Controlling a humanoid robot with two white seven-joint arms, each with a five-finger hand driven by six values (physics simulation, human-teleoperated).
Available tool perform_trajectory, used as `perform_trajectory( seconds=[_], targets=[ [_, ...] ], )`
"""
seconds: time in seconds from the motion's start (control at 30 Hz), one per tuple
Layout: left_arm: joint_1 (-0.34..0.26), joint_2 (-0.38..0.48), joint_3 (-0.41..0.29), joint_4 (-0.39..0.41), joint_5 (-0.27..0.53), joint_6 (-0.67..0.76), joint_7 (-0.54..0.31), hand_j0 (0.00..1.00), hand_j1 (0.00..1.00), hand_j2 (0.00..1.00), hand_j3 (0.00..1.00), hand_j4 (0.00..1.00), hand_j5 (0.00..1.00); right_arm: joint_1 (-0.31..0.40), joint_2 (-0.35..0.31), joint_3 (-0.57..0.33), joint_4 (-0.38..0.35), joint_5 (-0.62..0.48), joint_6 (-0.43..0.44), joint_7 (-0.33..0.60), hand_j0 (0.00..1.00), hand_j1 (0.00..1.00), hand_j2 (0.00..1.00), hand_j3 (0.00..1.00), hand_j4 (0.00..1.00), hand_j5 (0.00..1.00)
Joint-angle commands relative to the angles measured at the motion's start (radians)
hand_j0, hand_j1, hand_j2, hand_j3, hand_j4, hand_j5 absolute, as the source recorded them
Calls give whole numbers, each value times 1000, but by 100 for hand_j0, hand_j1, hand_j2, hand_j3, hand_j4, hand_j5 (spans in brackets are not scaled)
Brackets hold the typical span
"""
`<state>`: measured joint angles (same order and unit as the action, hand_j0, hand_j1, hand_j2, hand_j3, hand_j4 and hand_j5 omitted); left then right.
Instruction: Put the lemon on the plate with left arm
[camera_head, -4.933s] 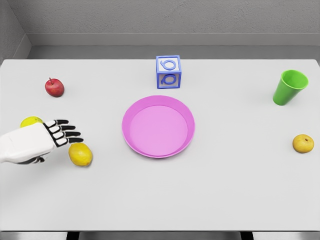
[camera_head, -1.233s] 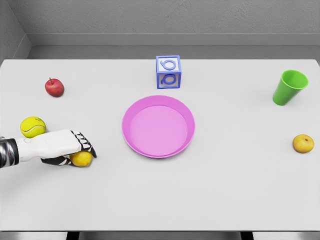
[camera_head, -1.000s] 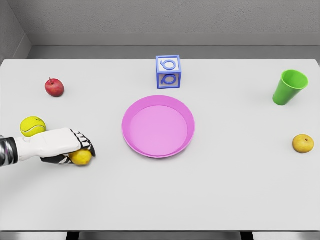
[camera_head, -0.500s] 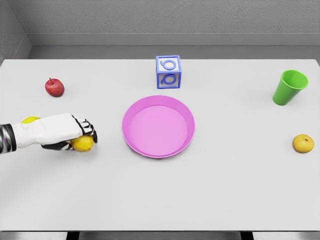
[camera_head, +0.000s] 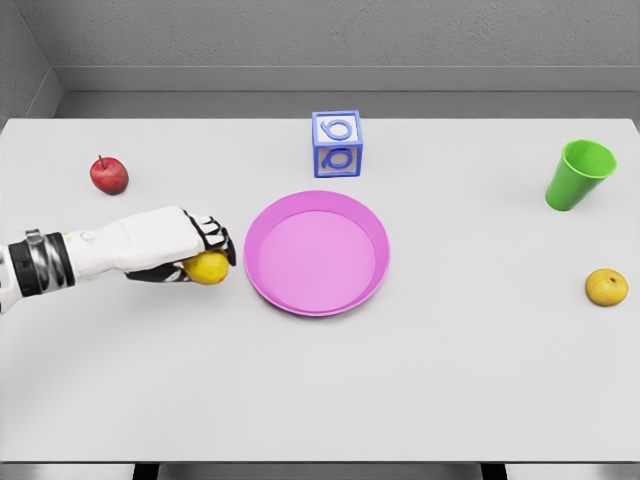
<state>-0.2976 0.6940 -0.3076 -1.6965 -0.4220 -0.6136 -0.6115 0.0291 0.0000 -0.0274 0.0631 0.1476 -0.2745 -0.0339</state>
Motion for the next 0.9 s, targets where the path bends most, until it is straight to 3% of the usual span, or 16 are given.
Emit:
perform_trajectory(
  seconds=[0.0,0.67,0.87],
  targets=[
    [-3,-28,-2,0,5,3,1,33,33,33,33,33,33,0,0,0,0,0,0,0,100,100,100,100,100,100],
    [-64,-215,-30,17,-32,3,1,34,34,34,34,34,34,0,0,0,0,0,0,0,100,100,100,100,100,100],
    [-135,-277,-87,106,-40,3,1,36,36,36,36,36,36,0,0,0,0,0,0,0,100,100,100,100,100,100]
  ],
)
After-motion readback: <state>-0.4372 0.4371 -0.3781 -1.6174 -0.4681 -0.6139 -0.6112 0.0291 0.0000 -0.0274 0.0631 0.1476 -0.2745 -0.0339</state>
